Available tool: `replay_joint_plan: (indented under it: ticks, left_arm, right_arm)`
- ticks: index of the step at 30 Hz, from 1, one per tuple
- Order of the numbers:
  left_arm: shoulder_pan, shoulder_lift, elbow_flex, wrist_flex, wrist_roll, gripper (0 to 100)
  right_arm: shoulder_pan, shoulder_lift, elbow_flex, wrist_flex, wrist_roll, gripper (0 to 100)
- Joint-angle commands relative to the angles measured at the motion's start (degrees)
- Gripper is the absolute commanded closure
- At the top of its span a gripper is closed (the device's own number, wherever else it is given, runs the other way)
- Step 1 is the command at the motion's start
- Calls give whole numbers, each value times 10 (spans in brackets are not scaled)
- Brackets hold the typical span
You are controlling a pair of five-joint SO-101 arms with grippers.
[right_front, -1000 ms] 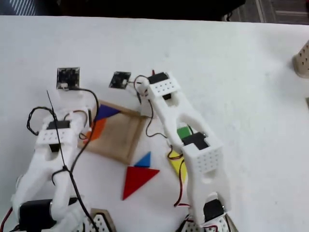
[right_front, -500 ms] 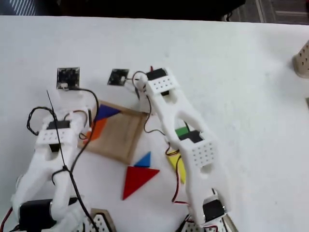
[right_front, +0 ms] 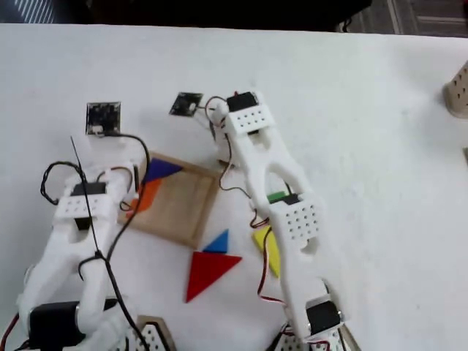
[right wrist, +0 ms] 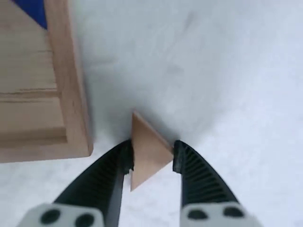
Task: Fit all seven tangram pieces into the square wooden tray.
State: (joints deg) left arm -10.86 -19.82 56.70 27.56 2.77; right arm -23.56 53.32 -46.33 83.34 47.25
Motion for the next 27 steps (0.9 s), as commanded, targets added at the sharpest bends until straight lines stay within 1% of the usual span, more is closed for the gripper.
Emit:
replay_joint_plan:
  ticks: [1,3,7,9,11,16,19,22,27]
  left_arm:
    - [-22,0,-32,-43,-4,976]
    - [-35,0,-32,-52,-4,976]
    - [-38,0,-32,-54,-4,976]
    - [-38,0,-32,-54,-4,976]
    - [-38,0,-32,-54,-4,976]
    - [-38,0,-34,-55,-4,976]
    - [-38,0,-34,-55,-4,976]
    - [-38,0,-33,-55,-4,976]
    - [-38,0,-33,-55,-4,976]
  right_arm:
    - [18,-8,-55,43,-105,979]
    - [19,-8,-87,84,-169,979]
    - [18,-8,-149,153,-343,979]
    - [22,-19,-149,154,-420,981]
    - [26,-44,-112,154,-471,981]
    - [7,-155,30,153,-559,981]
    - [-26,-233,126,140,-590,981]
    - [-51,-293,220,95,-594,981]
    - [-95,-383,388,-17,-596,981]
